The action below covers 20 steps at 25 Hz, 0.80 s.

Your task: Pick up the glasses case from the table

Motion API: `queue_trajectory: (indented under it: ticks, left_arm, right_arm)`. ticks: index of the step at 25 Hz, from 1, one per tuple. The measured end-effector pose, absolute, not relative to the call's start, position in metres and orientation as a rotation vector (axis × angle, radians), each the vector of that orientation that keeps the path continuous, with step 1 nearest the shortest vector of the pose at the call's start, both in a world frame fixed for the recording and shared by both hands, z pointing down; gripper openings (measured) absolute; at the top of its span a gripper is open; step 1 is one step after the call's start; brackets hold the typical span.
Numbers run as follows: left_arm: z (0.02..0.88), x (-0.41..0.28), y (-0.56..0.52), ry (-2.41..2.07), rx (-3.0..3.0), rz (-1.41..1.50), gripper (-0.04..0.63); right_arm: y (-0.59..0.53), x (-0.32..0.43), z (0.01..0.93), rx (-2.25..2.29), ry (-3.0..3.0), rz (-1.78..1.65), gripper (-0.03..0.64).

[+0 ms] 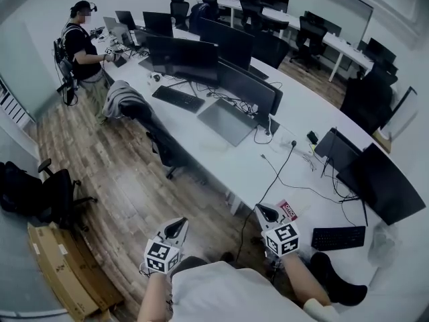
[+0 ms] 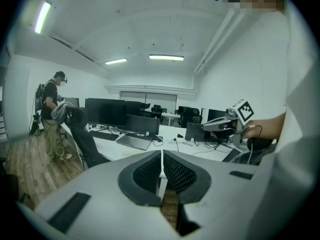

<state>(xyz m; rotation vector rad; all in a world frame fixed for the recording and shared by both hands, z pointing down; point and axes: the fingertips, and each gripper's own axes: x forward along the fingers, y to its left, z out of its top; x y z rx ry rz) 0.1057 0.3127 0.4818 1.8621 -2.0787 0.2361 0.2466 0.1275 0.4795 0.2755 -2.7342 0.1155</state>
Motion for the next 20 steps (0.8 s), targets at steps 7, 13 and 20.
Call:
queue_trajectory:
  ticks: [7, 13, 20]
  left_arm:
    - [0.486, 0.109, 0.293, -2.068, 1.858, 0.235, 0.011]
    - [0.489, 0.087, 0.280, -2.043, 1.881, 0.240, 0.011]
    - [0.494, 0.037, 0.261, -1.977, 1.939, 0.255, 0.011]
  right_arm:
    - [0.116, 0.244, 0.481, 0.256, -2.754, 0.132, 0.000]
    - [0.107, 0.230, 0.489, 0.287, -2.724, 0.134, 0.000]
    - [0.100, 0.192, 0.493, 0.364, -2.683, 0.137, 0.002]
